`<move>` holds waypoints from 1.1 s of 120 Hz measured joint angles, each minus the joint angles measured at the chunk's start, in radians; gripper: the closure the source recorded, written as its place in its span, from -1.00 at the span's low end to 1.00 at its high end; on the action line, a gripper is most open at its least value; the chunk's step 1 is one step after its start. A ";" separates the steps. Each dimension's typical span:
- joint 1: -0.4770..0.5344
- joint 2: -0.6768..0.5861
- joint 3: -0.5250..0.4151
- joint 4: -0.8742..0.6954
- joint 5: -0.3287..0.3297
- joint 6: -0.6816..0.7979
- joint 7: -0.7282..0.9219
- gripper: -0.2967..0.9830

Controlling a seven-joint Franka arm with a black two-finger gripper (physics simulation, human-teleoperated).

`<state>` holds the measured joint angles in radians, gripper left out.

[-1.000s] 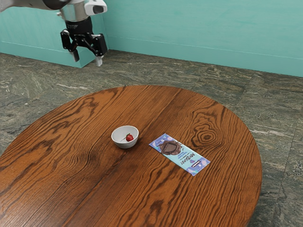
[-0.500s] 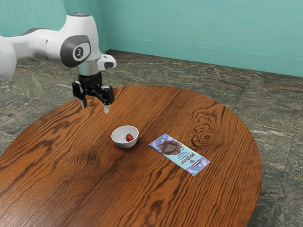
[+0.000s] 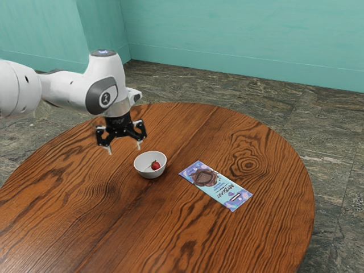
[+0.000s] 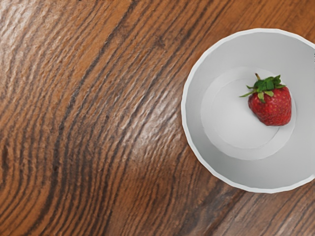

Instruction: Take strawberry from the bowl

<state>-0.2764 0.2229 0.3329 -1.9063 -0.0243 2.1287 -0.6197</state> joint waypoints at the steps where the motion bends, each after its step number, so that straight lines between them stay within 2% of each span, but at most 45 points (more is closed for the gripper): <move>1: 0.000 0.003 0.000 0.002 -0.002 0.004 -0.007 -0.51; 57: 0.024 0.152 -0.006 0.133 -0.096 0.078 -0.290 -0.47; 99: 0.015 0.259 -0.014 0.211 -0.103 0.063 -0.387 -0.10; 132: 0.021 0.280 -0.012 0.223 -0.105 0.046 -0.429 0.00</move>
<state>-0.2559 0.5033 0.3205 -1.6832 -0.1290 2.1743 -1.0491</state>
